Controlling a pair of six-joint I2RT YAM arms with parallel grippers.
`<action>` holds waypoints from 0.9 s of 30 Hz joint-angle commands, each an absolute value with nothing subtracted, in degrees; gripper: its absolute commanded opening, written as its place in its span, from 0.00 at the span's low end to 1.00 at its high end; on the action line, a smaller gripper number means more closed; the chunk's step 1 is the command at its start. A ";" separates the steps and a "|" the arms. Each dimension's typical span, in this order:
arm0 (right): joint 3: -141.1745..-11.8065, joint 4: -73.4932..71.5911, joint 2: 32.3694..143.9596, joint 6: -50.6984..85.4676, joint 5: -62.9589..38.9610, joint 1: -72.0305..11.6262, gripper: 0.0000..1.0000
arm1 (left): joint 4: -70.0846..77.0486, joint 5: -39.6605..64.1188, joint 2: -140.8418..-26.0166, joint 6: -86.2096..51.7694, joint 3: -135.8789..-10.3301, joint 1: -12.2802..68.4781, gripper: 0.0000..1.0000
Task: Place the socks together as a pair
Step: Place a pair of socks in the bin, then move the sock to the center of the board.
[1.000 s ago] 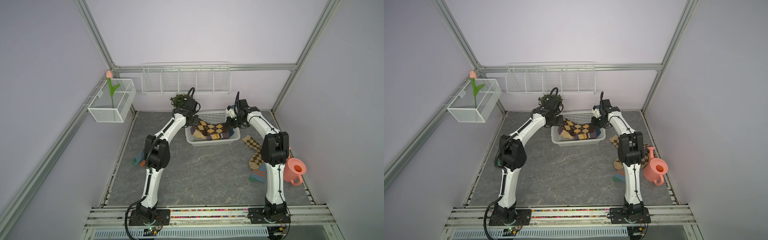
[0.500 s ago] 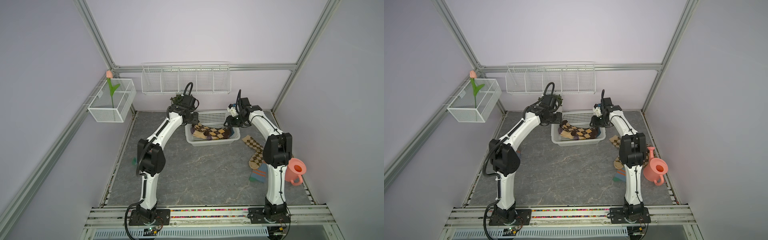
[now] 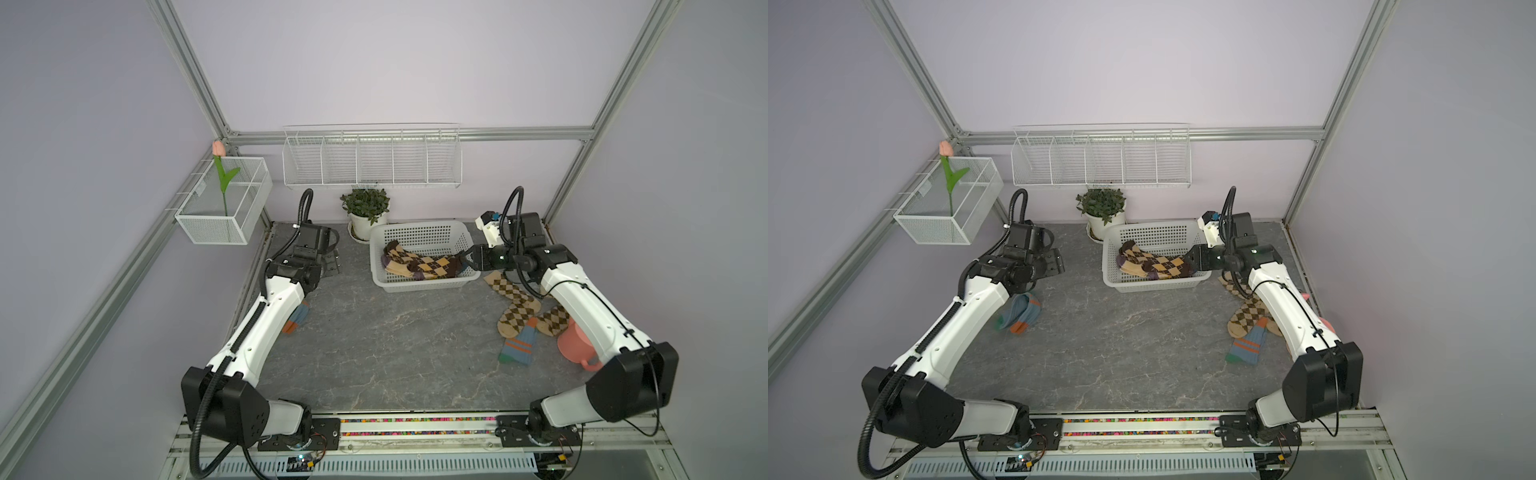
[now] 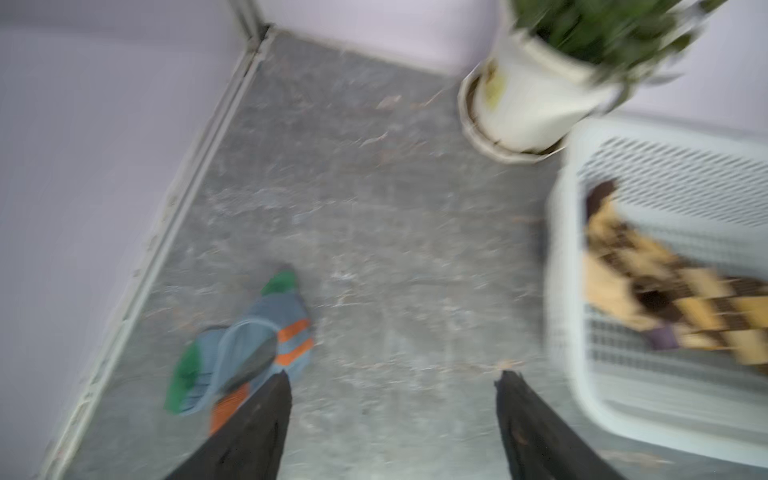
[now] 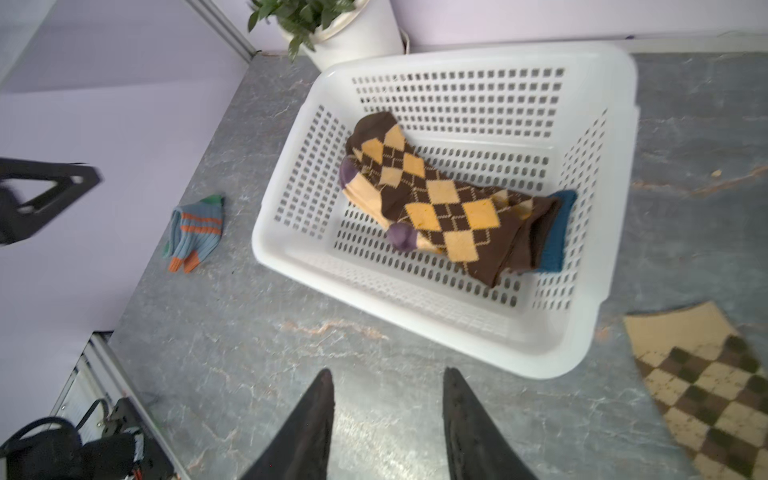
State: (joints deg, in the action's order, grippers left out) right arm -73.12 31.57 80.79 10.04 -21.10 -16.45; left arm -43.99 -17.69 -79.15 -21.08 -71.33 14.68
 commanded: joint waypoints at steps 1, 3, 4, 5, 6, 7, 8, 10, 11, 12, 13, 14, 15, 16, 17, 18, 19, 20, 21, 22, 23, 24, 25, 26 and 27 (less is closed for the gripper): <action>-63.16 23.43 75.55 14.93 -24.29 -19.62 0.45 | -43.00 -19.95 -79.59 -24.31 -67.62 9.70 0.88; -58.20 21.51 72.73 16.03 -25.18 -21.30 0.45 | -41.36 -20.03 -80.93 -24.67 -66.32 6.87 0.88; -56.12 21.12 71.66 16.10 -25.70 -21.79 0.45 | -40.98 -20.04 -81.71 -25.13 -66.27 5.82 0.87; -54.75 21.28 70.95 16.00 -25.92 -22.01 0.45 | -40.95 -20.16 -82.56 -25.35 -66.46 5.55 0.86; -53.33 21.57 70.15 15.62 -25.85 -22.01 0.45 | -41.47 -20.34 -83.51 -25.96 -67.01 5.50 0.86; -52.18 21.87 69.46 15.32 -25.55 -22.06 0.45 | -42.49 -19.34 -84.43 -26.36 -67.89 5.45 0.86; -51.62 22.40 68.93 15.09 -25.22 -22.03 0.45 | -43.65 -18.45 -85.30 -26.90 -68.74 5.46 0.86; -50.72 22.43 67.74 14.94 -25.74 -22.08 0.45 | -44.47 -17.27 -87.34 -27.58 -68.97 5.55 0.86; -50.71 22.41 67.26 15.03 -25.88 -22.06 0.45 | -44.51 -17.23 -88.04 -27.92 -68.65 5.56 0.85; -50.73 22.41 66.83 15.08 -26.23 -22.06 0.45 | -44.67 -17.12 -88.76 -28.36 -68.20 5.58 0.82; -50.71 22.41 66.41 15.09 -26.60 -22.06 0.45 | -44.21 -16.30 -89.24 -28.62 -67.22 5.54 0.80; -50.72 22.32 66.11 15.18 -26.69 -22.12 0.45 | -43.56 -15.29 -89.61 -28.76 -66.28 5.54 0.79; -50.71 22.32 65.77 15.29 -26.72 -22.11 0.45 | -42.91 -14.43 -90.21 -28.74 -65.26 5.57 0.79; -50.72 22.32 65.59 15.29 -26.72 -22.14 0.45 | -42.47 -13.88 -91.15 -28.83 -64.47 5.55 0.79; -50.72 22.32 65.48 15.27 -26.71 -22.15 0.45 | -41.90 -13.84 -91.95 -28.82 -63.90 5.58 0.79; -50.71 22.37 65.48 15.27 -26.67 -22.07 0.45 | -41.09 -14.03 -93.02 -28.76 -63.26 5.45 0.79; -50.76 22.49 65.51 15.20 -26.70 -22.06 0.45 | -40.30 -14.09 -94.33 -28.85 -62.90 5.37 0.79; -50.71 22.59 65.56 15.14 -26.67 -22.15 0.45 | -39.73 -13.98 -95.45 -28.83 -62.84 5.30 0.79; -50.71 22.72 65.57 15.11 -26.71 -22.07 0.45 | -38.90 -13.78 -96.73 -28.91 -62.84 5.27 0.76; -49.39 22.84 65.48 15.10 -26.83 -22.09 0.45 | -38.17 -13.26 -97.92 -29.00 -62.97 5.29 0.67; -48.95 22.85 65.27 15.07 -26.97 -22.11 0.45 | -37.50 -12.75 -98.65 -29.08 -63.06 5.34 0.52; -48.76 22.85 65.01 15.15 -27.22 -22.09 0.44 | -36.96 -11.90 -99.45 -29.24 -63.23 5.28 0.31; -48.52 22.90 64.61 15.27 -27.31 -22.11 0.44 | -36.60 -10.81 -99.72 -29.44 -63.28 5.36 0.12; -48.27 23.00 64.25 15.25 -27.37 -22.10 0.44 | -36.27 -9.87 -99.33 -29.53 -63.13 5.66 0.02; -48.16 23.39 63.85 15.28 -27.47 -22.13 0.44 | -36.28 -9.14 -98.58 -29.62 -62.97 6.26 0.00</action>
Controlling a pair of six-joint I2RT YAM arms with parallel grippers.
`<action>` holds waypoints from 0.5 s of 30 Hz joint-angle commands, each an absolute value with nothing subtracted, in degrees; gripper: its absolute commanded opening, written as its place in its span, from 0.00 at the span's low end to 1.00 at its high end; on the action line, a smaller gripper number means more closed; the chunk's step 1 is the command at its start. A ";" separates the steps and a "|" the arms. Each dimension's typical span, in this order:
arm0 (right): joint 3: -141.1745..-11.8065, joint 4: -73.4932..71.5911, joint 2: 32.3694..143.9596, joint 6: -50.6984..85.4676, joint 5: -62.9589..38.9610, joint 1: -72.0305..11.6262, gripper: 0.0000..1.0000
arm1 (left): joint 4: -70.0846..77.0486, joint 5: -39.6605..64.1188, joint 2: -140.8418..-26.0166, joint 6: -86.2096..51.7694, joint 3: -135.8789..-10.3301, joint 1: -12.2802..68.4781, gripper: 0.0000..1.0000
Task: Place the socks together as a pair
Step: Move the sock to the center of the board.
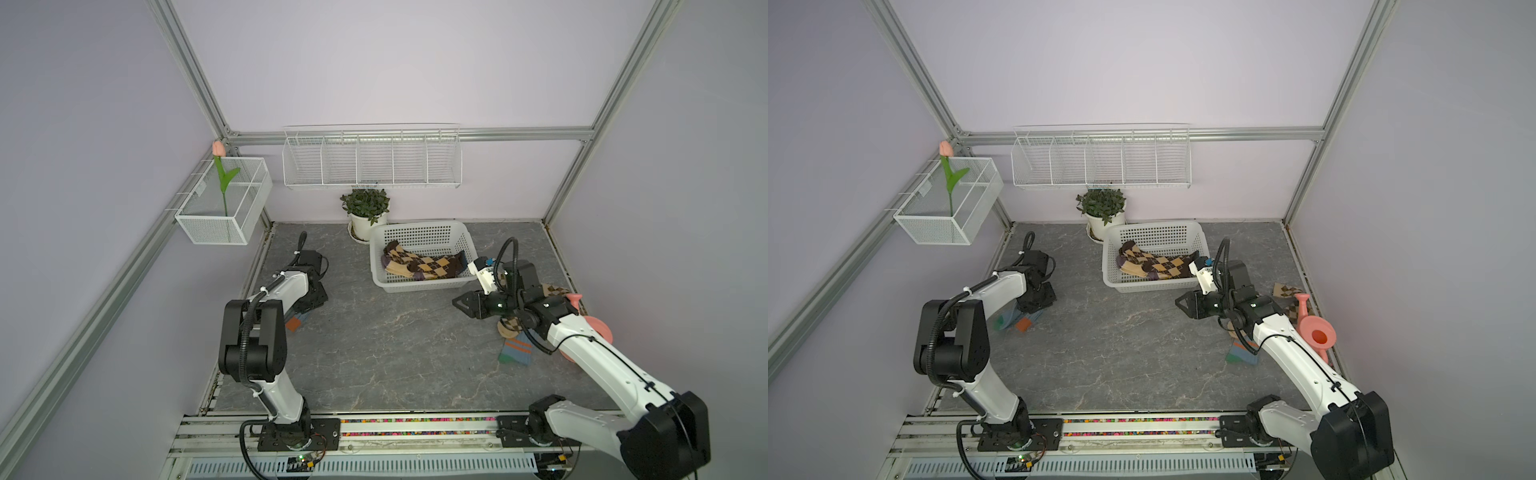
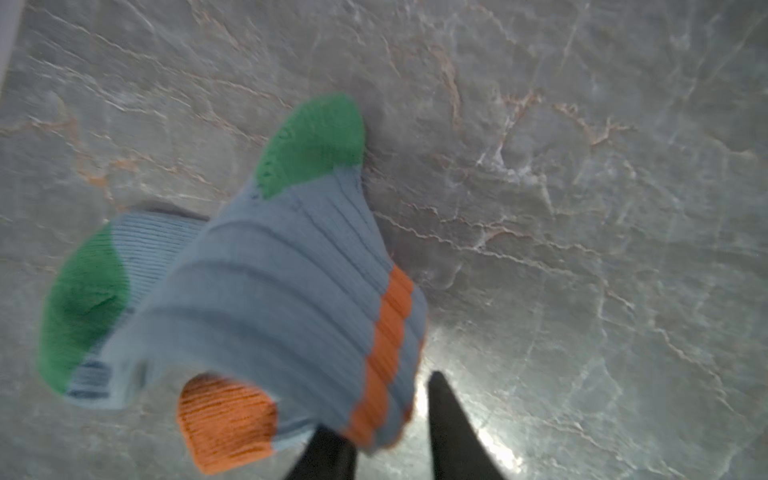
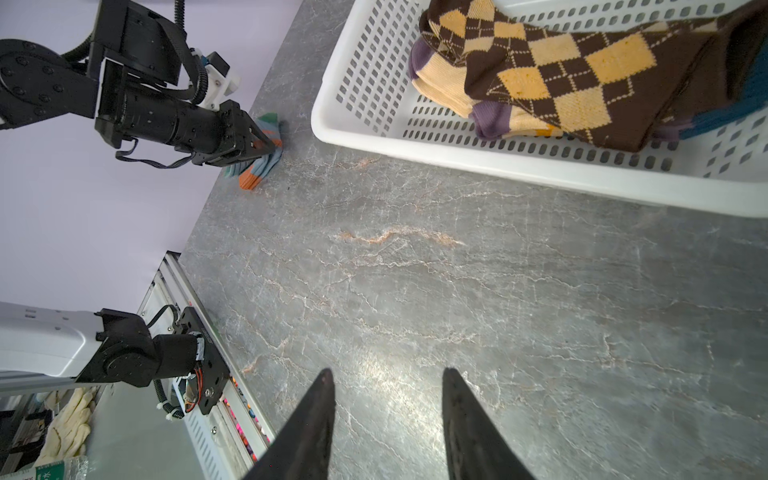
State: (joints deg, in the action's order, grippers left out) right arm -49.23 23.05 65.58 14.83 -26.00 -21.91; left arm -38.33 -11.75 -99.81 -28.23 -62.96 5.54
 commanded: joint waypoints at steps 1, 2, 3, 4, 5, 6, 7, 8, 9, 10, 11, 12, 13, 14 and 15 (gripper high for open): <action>-48.12 23.84 63.44 15.08 -27.36 -22.09 0.44 | -36.70 -8.62 -97.38 -29.69 -63.00 7.13 0.00; -48.16 24.34 63.21 14.90 -27.25 -22.06 0.44 | -37.18 -7.97 -96.28 -29.57 -63.08 8.05 0.00; -48.29 24.93 63.03 14.60 -27.16 -22.08 0.44 | -37.94 -7.42 -94.83 -29.25 -63.18 9.37 0.00; -48.50 25.57 62.89 14.38 -27.12 -22.06 0.44 | -38.98 -6.87 -93.10 -29.19 -63.36 10.89 0.00; -48.53 25.95 62.78 14.25 -27.10 -22.06 0.43 | -40.03 -6.43 -91.58 -29.18 -63.44 12.25 0.00; -48.52 26.02 62.62 14.25 -27.31 -22.02 0.43 | -40.80 -5.84 -89.75 -29.41 -63.29 14.20 0.00; -48.24 25.91 62.49 14.45 -27.76 -22.03 0.43 | -41.11 -4.83 -87.72 -29.57 -62.67 16.49 0.00; -48.17 25.93 62.34 14.67 -28.05 -22.06 0.43 | -41.58 -3.74 -86.18 -29.76 -62.20 18.22 0.00; -47.98 25.80 62.16 14.84 -28.36 -22.06 0.42 | -42.21 -2.99 -84.38 -30.51 -61.62 20.73 0.00; -47.54 25.48 61.98 15.16 -28.59 -22.07 0.42 | -42.59 -2.70 -82.72 -31.14 -60.96 23.26 0.00; -47.26 25.20 61.82 15.42 -28.69 -22.09 0.42 | -42.93 -2.47 -81.40 -32.06 -60.38 25.64 0.00; -47.00 25.09 61.70 15.56 -28.81 -22.06 0.42 | -42.98 -1.95 -80.06 -33.10 -59.72 28.69 0.00; -46.74 24.97 61.79 15.73 -28.90 -22.06 0.42 | -42.72 -1.04 -78.96 -34.17 -58.85 31.17 0.00; -46.53 24.92 61.92 15.76 -29.02 -22.08 0.42 | -42.46 -0.79 -78.20 -35.19 -58.23 33.49 0.00; -46.39 25.00 62.04 15.74 -29.16 -22.09 0.42 | -41.78 -0.28 -77.53 -36.18 -57.55 36.16 0.00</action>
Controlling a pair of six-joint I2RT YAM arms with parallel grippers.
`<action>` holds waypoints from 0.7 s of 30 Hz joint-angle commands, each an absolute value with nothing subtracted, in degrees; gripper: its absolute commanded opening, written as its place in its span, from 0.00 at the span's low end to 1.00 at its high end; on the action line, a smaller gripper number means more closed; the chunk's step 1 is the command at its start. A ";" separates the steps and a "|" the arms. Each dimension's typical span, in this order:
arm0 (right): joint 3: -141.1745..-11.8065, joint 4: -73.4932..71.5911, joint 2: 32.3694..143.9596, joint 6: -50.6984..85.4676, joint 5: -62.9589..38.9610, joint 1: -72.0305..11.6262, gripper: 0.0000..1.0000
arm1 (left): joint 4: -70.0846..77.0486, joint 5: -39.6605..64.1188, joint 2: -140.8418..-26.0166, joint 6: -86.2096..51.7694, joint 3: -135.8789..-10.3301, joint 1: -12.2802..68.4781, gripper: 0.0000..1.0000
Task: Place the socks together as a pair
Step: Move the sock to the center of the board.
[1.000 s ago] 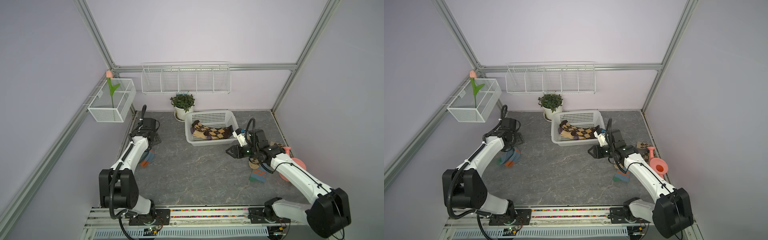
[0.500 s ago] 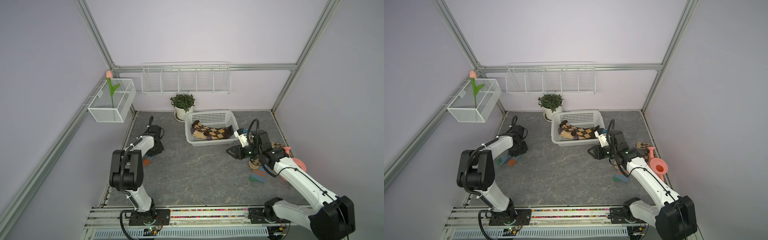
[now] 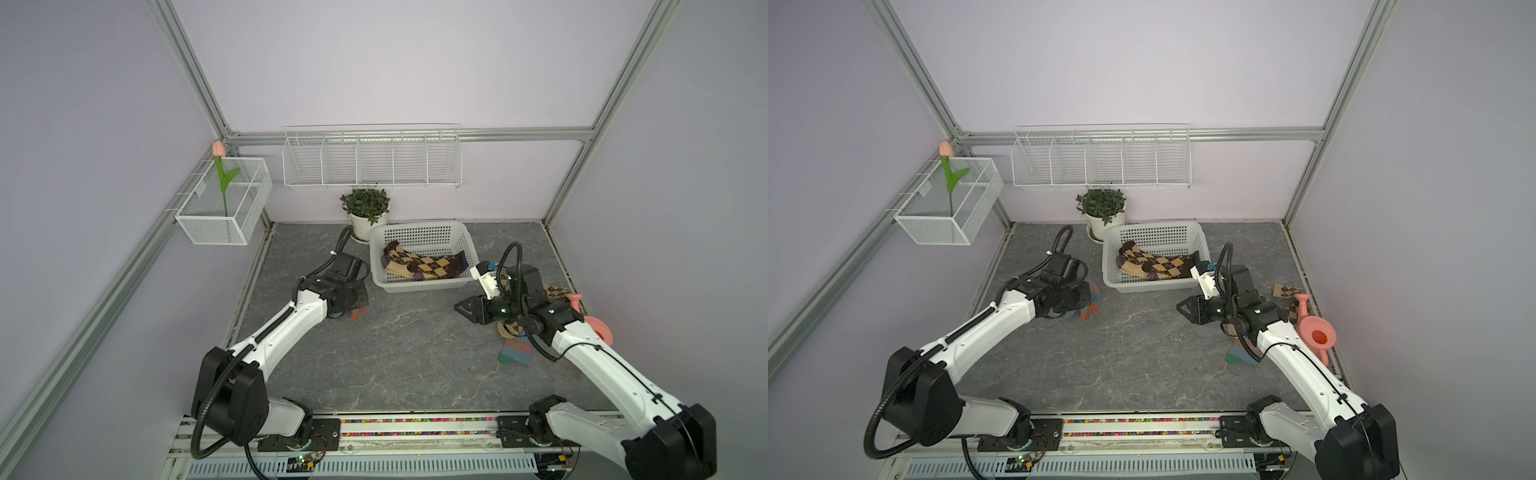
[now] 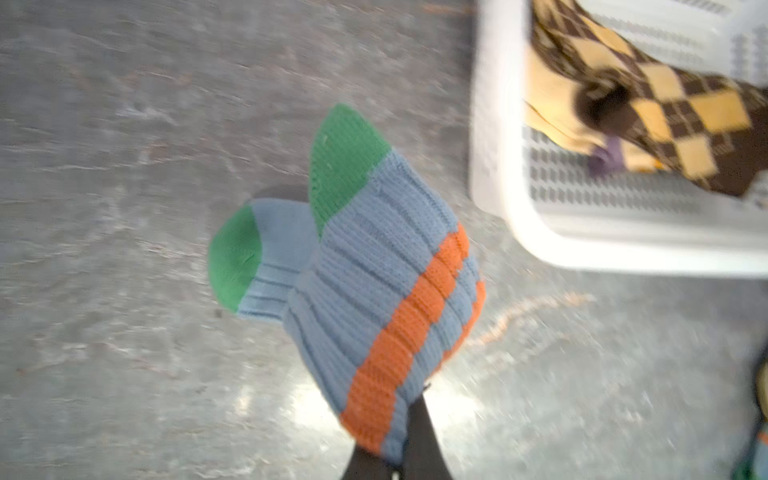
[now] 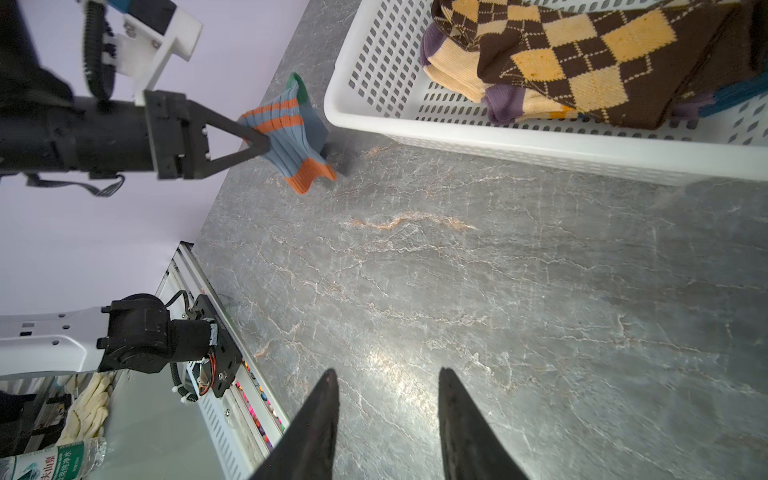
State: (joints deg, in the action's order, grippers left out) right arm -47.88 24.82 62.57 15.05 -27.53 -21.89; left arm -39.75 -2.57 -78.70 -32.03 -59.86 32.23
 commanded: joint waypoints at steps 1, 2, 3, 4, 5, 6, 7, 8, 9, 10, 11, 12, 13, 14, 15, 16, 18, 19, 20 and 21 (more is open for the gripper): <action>-46.24 25.21 62.24 15.72 -29.15 -22.06 0.41 | -41.13 0.45 -77.30 -37.33 -56.83 38.36 0.00; -46.10 25.42 62.31 15.63 -29.07 -22.08 0.41 | -40.37 0.91 -77.10 -38.43 -56.18 40.18 0.00; -45.92 25.72 62.23 15.58 -28.95 -22.14 0.42 | -39.78 1.05 -77.28 -39.33 -55.83 42.13 0.00; -45.72 26.05 62.15 15.56 -28.75 -22.07 0.41 | -39.58 0.83 -77.57 -40.19 -55.72 44.22 0.00; -45.53 26.26 62.01 15.51 -28.59 -22.15 0.41 | -39.26 0.41 -77.87 -40.92 -55.72 45.95 0.00; -45.25 26.34 61.88 15.55 -28.44 -22.14 0.42 | -38.61 0.51 -78.39 -41.46 -55.64 47.61 0.01; -44.87 26.35 61.88 15.63 -28.54 -22.06 0.41 | -37.86 0.96 -79.11 -42.16 -55.63 49.11 0.07; -44.66 26.25 62.03 15.64 -28.56 -22.10 0.42 | -36.76 1.30 -79.82 -42.71 -55.56 50.27 0.16; -44.37 26.08 62.39 15.76 -28.64 -22.14 0.42 | -35.41 2.12 -80.79 -43.08 -55.63 51.66 0.28; -44.25 25.95 62.80 15.81 -28.81 -22.06 0.42 | -34.02 3.04 -81.79 -43.17 -55.88 52.93 0.39; -44.12 25.77 63.33 15.74 -29.08 -22.12 0.41 | -32.69 3.55 -82.62 -43.40 -56.11 53.91 0.46; -44.02 25.55 63.74 15.88 -29.26 -22.13 0.42 | -30.89 4.54 -83.29 -43.42 -56.25 54.72 0.53; -43.95 25.36 64.18 15.95 -29.35 -22.14 0.42 | -28.82 5.63 -83.87 -43.55 -56.34 55.41 0.57; -43.95 25.31 64.41 15.99 -29.36 -22.19 0.41 | -27.01 6.48 -84.22 -43.61 -56.34 55.81 0.61; -44.01 25.29 64.59 16.05 -29.34 -22.22 0.41 | -25.34 7.31 -84.42 -43.60 -56.68 56.06 0.63; -44.27 25.39 64.68 16.07 -29.37 -22.33 0.41 | -24.57 7.64 -84.46 -43.44 -57.22 56.26 0.64; -44.45 25.83 64.61 16.16 -29.02 -22.68 0.42 | -25.21 5.76 -83.22 -42.63 -58.61 56.34 0.64; -44.60 26.08 64.68 16.10 -28.65 -23.03 0.42 | -26.45 3.76 -81.76 -42.12 -59.23 56.36 0.64; -44.91 26.86 64.89 15.96 -27.87 -23.71 0.42 | -28.19 1.08 -80.10 -41.49 -59.81 56.36 0.64; -45.47 28.06 65.24 15.51 -27.11 -24.64 0.42 | -30.92 -3.03 -77.97 -40.85 -60.62 56.35 0.64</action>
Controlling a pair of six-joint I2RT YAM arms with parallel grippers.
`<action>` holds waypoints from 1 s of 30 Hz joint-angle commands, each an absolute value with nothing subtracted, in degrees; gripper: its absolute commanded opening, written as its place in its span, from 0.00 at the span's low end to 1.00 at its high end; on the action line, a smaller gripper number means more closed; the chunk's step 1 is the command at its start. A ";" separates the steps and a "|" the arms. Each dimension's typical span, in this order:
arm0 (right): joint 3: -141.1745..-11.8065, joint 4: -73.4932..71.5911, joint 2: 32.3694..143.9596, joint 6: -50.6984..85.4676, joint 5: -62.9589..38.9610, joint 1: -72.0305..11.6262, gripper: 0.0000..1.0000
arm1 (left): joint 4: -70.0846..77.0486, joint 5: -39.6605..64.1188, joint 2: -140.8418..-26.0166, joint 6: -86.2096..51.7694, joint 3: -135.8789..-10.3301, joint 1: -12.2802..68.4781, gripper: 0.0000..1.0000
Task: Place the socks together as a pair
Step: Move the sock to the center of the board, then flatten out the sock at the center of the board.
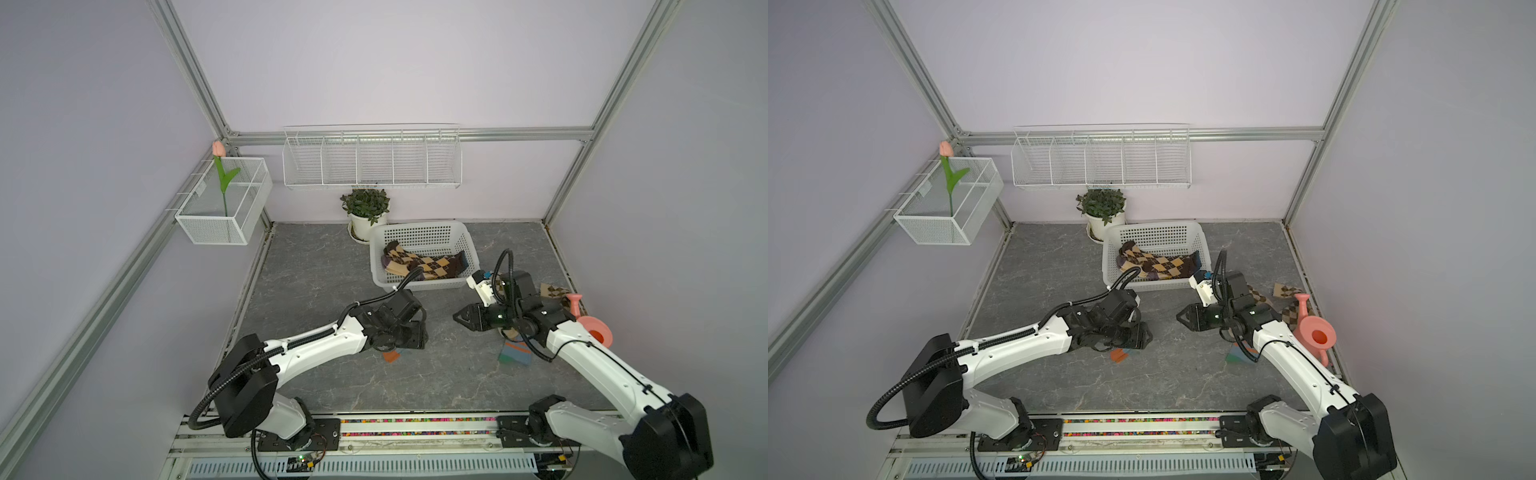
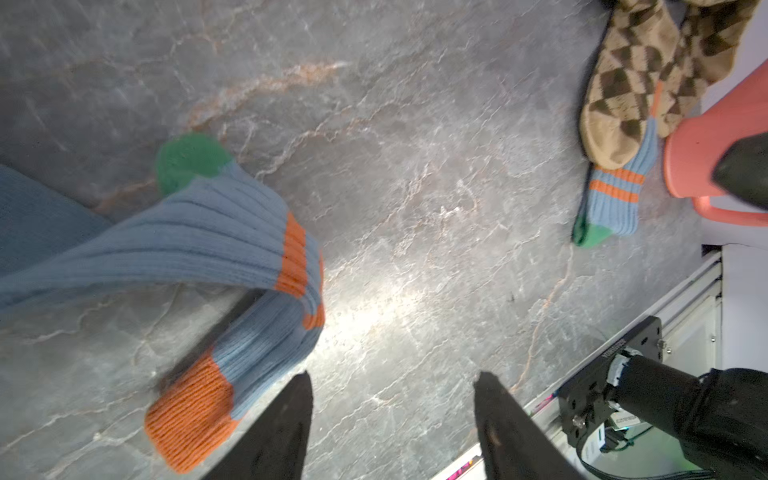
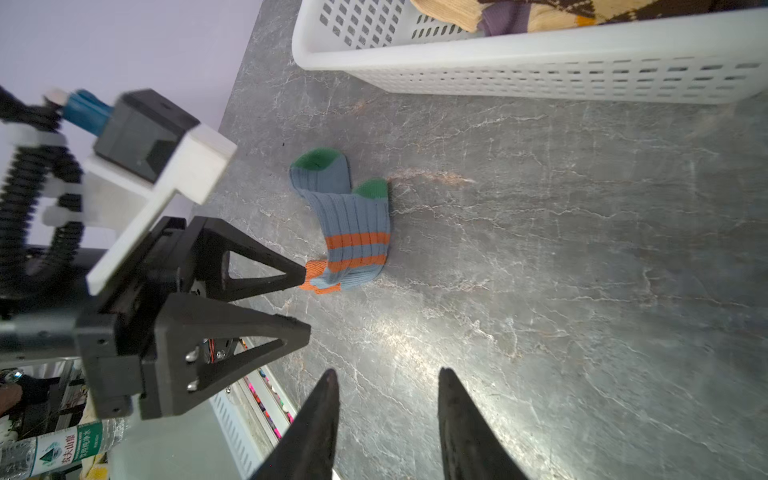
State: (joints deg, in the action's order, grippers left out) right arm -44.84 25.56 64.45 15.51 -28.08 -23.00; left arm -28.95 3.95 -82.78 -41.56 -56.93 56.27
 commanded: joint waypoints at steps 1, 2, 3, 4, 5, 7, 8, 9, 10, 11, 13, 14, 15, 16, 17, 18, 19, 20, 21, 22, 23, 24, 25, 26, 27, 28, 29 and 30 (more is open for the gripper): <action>-45.82 28.64 65.52 15.23 -26.13 -25.80 0.42 | -34.52 -7.81 -75.58 -40.90 -61.47 56.36 0.64; -46.00 28.82 65.73 14.89 -25.41 -27.42 0.42 | -37.44 -12.00 -73.65 -41.48 -62.01 56.34 0.64; -46.13 28.85 65.87 14.77 -24.48 -29.35 0.42 | -39.67 -16.43 -71.03 -41.29 -61.78 56.25 0.64; -46.12 28.61 66.21 14.97 -23.73 -31.12 0.42 | -41.29 -19.94 -68.40 -41.38 -60.88 55.51 0.64; -46.18 28.35 66.70 15.39 -23.27 -32.78 0.42 | -41.46 -21.75 -66.01 -41.28 -58.99 54.33 0.64; -46.45 27.33 68.36 16.58 -21.88 -36.46 0.42 | -40.47 -19.31 -61.18 -40.83 -53.66 48.20 0.64; -46.71 26.76 69.37 17.32 -21.22 -38.15 0.42 | -40.04 -17.91 -59.53 -40.75 -51.27 45.53 0.64; -46.93 25.90 70.67 18.38 -20.12 -40.16 0.42 | -39.22 -16.49 -57.91 -40.61 -48.63 42.07 0.64; -47.02 24.89 71.80 19.55 -19.27 -41.76 0.42 | -38.29 -15.55 -56.57 -40.61 -46.12 39.55 0.64; -47.11 23.68 73.12 20.96 -18.57 -43.17 0.42 | -37.06 -14.67 -55.46 -40.45 -44.13 37.73 0.64; -46.86 20.02 76.01 24.53 -17.31 -46.34 0.42 | -34.26 -13.14 -54.15 -40.35 -40.46 34.83 0.64; -46.85 18.50 77.24 26.08 -16.33 -47.62 0.42 | -33.13 -12.78 -54.11 -40.35 -39.29 33.99 0.64; -46.74 16.54 78.48 27.88 -15.03 -49.16 0.43 | -31.62 -12.75 -54.49 -40.25 -38.06 33.16 0.64; -46.60 14.37 79.49 29.93 -13.25 -50.64 0.44 | -30.12 -12.91 -54.96 -40.09 -36.91 32.45 0.64; -46.37 12.64 80.16 31.98 -11.54 -51.74 0.45 | -28.75 -12.73 -55.60 -39.95 -35.94 31.77 0.64; -46.17 10.65 81.06 34.26 -9.56 -52.82 0.46 | -27.24 -12.10 -56.36 -39.74 -35.02 30.84 0.64; -46.06 8.84 81.93 36.16 -8.44 -53.76 0.47 | -25.90 -11.41 -57.00 -39.55 -34.28 30.00 0.64; -46.05 7.33 82.62 37.48 -7.79 -54.41 0.47 | -24.97 -10.79 -57.51 -39.47 -33.82 29.21 0.64; -45.97 5.36 83.63 38.66 -6.82 -55.41 0.48 | -23.95 -9.73 -57.97 -39.22 -33.30 28.45 0.64; -46.09 3.80 84.70 39.92 -5.72 -56.31 0.51 | -23.00 -8.73 -58.21 -38.88 -32.97 27.71 0.64; -46.34 2.67 85.71 40.66 -4.88 -57.11 0.53 | -22.47 -8.13 -58.41 -38.70 -32.71 27.17 0.64; -46.98 1.89 87.31 41.53 -4.16 -58.07 0.55 | -21.98 -7.61 -58.57 -38.20 -32.55 26.71 0.64; -47.97 1.61 89.16 42.18 -3.43 -58.86 0.57 | -21.69 -7.02 -58.91 -37.82 -32.44 26.22 0.64; -48.87 1.50 90.83 42.56 -2.99 -59.52 0.57 | -21.48 -6.52 -59.12 -37.52 -32.41 25.81 0.64; -49.93 1.66 92.97 42.93 -2.70 -60.01 0.57 | -21.10 -5.97 -59.49 -37.22 -32.27 25.50 0.64; -50.01 1.78 94.77 43.23 -2.16 -60.47 0.57 | -20.42 -5.34 -59.97 -36.93 -32.04 25.30 0.64; -51.98 1.63 95.98 43.41 -1.57 -60.76 0.58 | -20.08 -4.95 -60.29 -36.85 -31.96 25.17 0.64; -52.49 1.68 97.31 43.67 -1.13 -61.03 0.57 | -19.52 -4.58 -60.74 -36.83 -31.91 25.11 0.64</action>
